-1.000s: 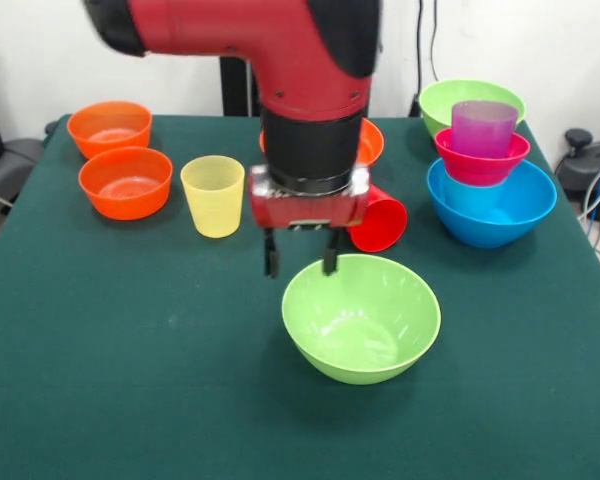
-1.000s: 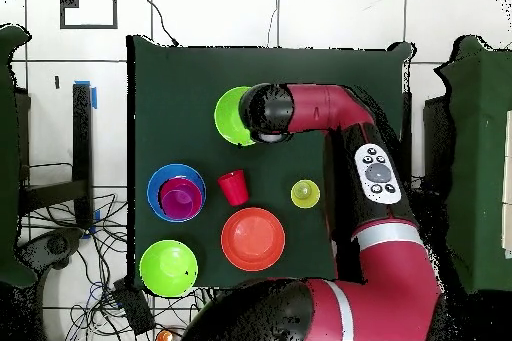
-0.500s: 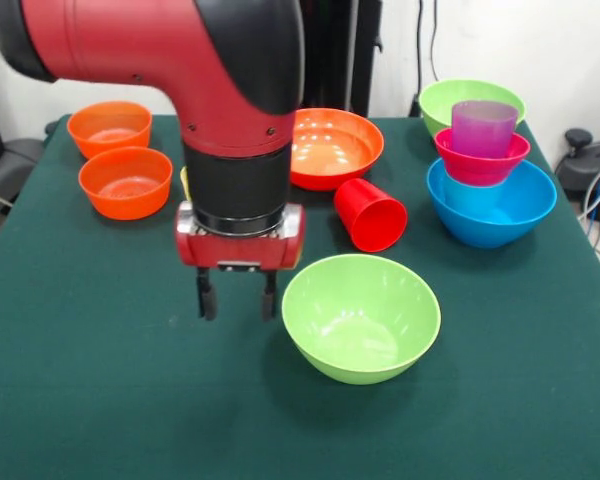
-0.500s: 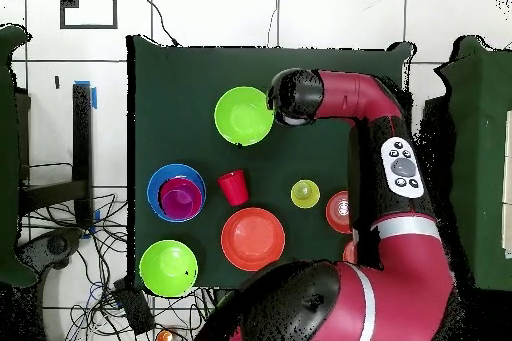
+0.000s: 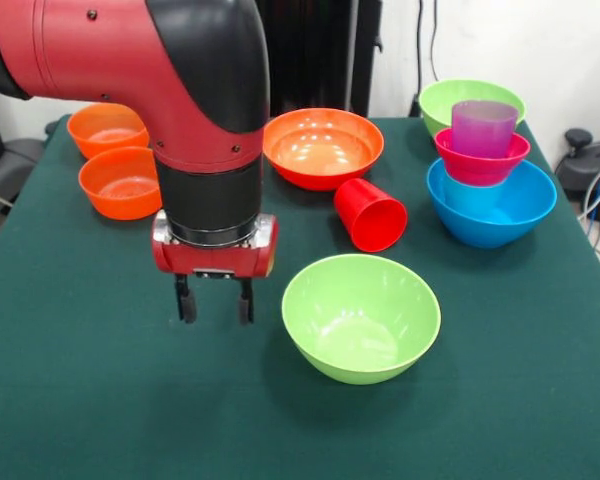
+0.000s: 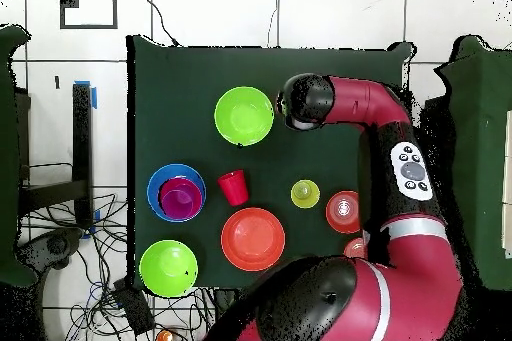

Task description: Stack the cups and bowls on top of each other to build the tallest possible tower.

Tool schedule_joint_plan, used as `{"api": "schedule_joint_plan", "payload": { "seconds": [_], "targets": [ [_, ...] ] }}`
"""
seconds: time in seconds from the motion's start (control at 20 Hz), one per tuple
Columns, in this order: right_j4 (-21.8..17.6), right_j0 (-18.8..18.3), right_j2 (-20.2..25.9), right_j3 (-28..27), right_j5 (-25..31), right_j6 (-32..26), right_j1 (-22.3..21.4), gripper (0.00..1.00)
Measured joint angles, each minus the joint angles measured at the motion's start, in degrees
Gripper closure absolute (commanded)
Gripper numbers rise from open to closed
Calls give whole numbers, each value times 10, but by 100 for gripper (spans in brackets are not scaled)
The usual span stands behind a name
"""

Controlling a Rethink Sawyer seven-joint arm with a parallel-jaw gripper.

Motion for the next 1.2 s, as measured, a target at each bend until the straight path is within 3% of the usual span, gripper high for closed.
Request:
{"api": "schedule_joint_plan", "payload": {
  "seconds": [0.8, 1.2],
  "targets": [
    [0, -12, 5, 120, 0, 0, -41, 0],
    [0, -6, 6, 136, 0, 0, -60, 0]
  ]
}}
